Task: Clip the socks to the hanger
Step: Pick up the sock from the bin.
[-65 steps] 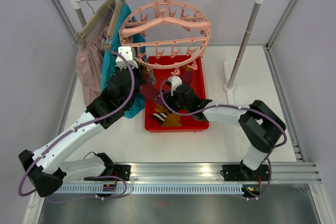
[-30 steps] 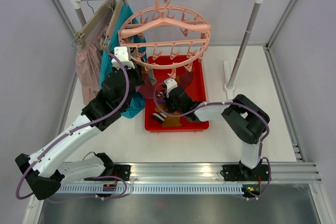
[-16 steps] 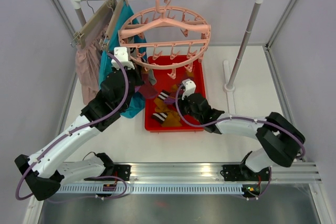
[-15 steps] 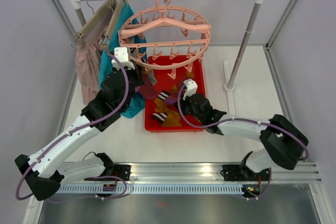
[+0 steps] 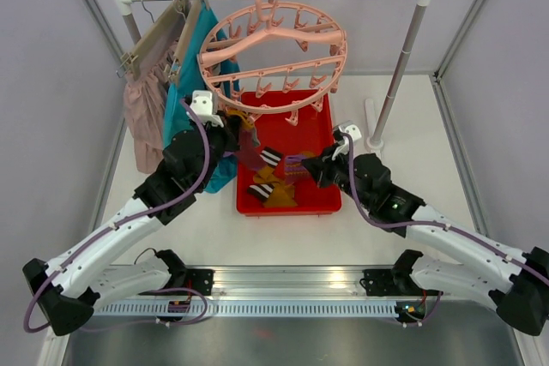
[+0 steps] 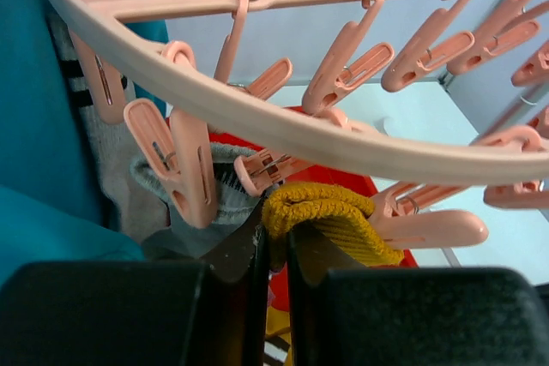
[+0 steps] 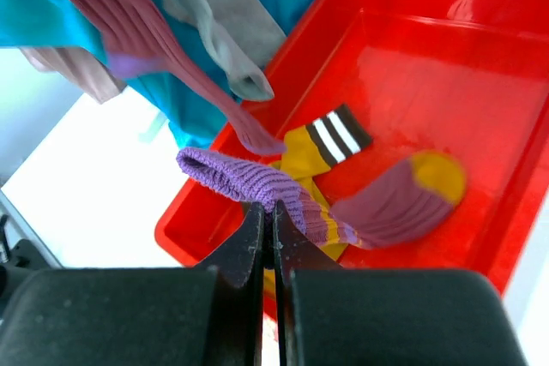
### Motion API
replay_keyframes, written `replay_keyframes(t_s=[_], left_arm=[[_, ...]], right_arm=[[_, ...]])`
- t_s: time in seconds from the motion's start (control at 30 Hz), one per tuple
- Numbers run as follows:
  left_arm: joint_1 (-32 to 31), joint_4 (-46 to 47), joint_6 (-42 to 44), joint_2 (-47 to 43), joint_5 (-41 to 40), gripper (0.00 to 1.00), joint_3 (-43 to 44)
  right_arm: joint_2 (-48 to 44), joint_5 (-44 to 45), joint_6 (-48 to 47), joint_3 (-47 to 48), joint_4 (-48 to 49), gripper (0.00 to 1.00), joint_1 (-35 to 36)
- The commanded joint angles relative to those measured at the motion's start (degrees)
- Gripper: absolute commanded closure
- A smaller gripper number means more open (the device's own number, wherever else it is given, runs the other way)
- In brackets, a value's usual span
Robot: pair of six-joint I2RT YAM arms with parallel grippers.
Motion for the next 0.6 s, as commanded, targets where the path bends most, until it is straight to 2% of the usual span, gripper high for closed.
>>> replay_keyframes(t_s=[0.0,0.27,0.4,0.57], left_arm=[[0.2,4.1,-1.5,-3.4,4.1,0.84,-1.5],[0.2,1.1,-2.8,-8.9,9.6,0.69,-4.5],[0.2,2.0,-1.1,-11.8,19.4,0.63,-6.3],[0.2,10.6,1.7,-17.4,31.3,0.61,-11.5]], right_arm=[[-2.6,0.5,-1.9,7.0,-10.3,1.00,0.4],[-4.1,-1.3,-4.6,15.3,-19.0,1.00,0.4],[-3.4,-2.2,-6.3,19.6,-23.0,1.00,0.4],[-3.8,-5.1,-7.7,24.5,-27.1,1.00,0.4]])
